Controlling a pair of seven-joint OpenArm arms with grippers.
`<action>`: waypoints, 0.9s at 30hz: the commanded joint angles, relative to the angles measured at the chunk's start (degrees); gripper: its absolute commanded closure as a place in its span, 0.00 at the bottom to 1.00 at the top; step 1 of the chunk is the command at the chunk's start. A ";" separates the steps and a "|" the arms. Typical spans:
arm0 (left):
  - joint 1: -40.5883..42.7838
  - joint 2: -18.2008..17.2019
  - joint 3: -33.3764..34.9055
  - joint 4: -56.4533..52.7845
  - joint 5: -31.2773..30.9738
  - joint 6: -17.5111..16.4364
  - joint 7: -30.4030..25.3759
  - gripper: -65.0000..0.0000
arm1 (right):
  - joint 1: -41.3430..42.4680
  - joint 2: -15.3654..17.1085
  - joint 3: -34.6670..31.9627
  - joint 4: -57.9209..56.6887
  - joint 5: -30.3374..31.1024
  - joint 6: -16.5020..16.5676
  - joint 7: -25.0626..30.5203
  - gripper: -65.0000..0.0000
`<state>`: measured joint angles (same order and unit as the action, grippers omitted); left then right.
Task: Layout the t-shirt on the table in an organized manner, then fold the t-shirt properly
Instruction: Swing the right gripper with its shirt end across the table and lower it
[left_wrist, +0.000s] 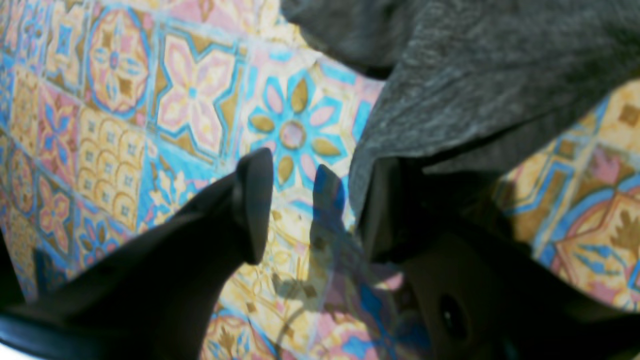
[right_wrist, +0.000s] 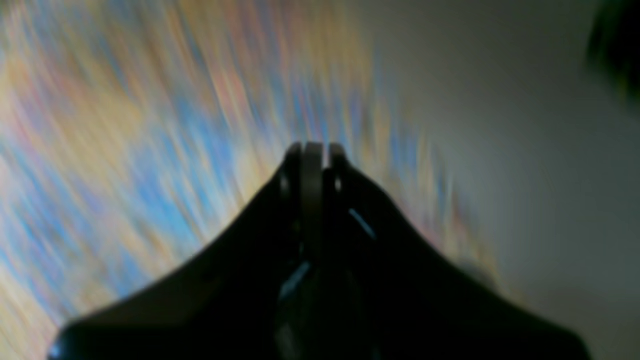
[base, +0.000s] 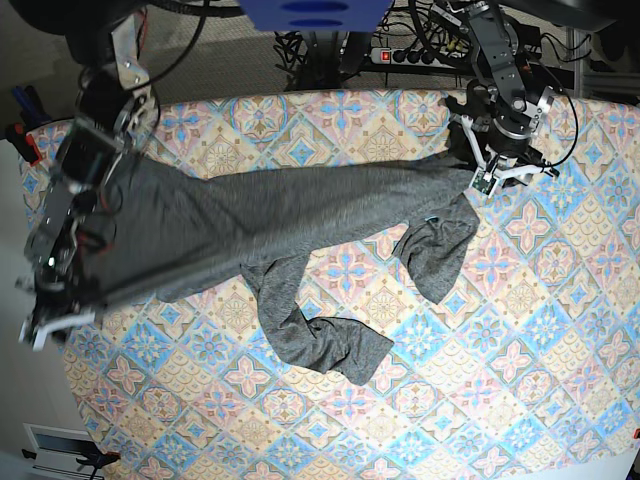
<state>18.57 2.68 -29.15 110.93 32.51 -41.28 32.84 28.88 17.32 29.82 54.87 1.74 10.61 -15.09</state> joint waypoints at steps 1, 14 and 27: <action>-0.06 -0.61 -0.35 1.02 1.11 1.28 0.61 0.58 | 1.23 2.41 0.37 0.38 -1.25 -2.13 2.21 1.00; -0.24 -0.52 -0.08 0.85 1.11 1.28 0.61 0.58 | 6.59 1.18 0.29 -5.16 -14.79 -2.66 5.99 0.74; -0.59 -0.52 -0.08 1.02 1.11 1.28 0.61 0.58 | 3.16 -0.93 -5.69 8.91 -18.13 -2.39 5.03 0.57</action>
<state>18.31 2.55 -29.17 110.89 33.98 -40.51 34.28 31.57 16.03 24.25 63.48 -16.47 8.25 -10.74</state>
